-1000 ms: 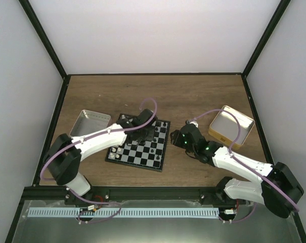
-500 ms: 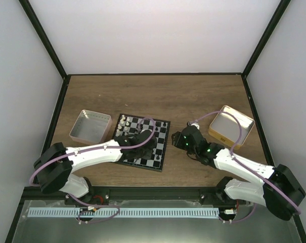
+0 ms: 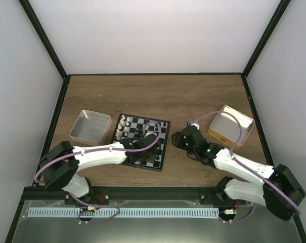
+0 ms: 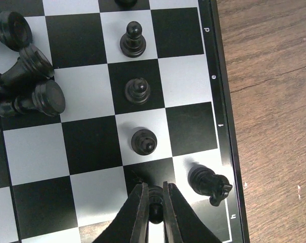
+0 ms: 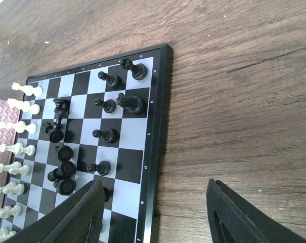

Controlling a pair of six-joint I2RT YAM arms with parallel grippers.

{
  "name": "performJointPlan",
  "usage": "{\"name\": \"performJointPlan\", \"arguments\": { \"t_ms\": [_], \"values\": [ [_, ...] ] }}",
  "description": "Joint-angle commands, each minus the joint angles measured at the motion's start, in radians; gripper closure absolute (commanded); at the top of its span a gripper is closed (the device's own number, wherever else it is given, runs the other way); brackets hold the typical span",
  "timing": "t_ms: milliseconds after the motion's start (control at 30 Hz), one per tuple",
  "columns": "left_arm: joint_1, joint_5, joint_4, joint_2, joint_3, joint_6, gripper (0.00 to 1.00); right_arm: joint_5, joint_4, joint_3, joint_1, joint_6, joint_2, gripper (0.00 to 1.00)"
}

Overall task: Set up the chess pieces on the board
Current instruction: Place the chess piece on the chessboard.

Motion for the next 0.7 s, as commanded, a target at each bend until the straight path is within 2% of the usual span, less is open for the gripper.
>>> {"name": "performJointPlan", "arguments": {
  "t_ms": [0,667],
  "values": [
    [-0.005,-0.017,0.017,0.015,0.021,0.002,0.9,0.023,0.008,0.018,-0.006,-0.007,0.014,0.43],
    [-0.006,-0.014,0.018,0.051,0.021,-0.017,0.85,0.032,0.0,0.011,-0.006,-0.007,0.006,0.43]
  ]
}}
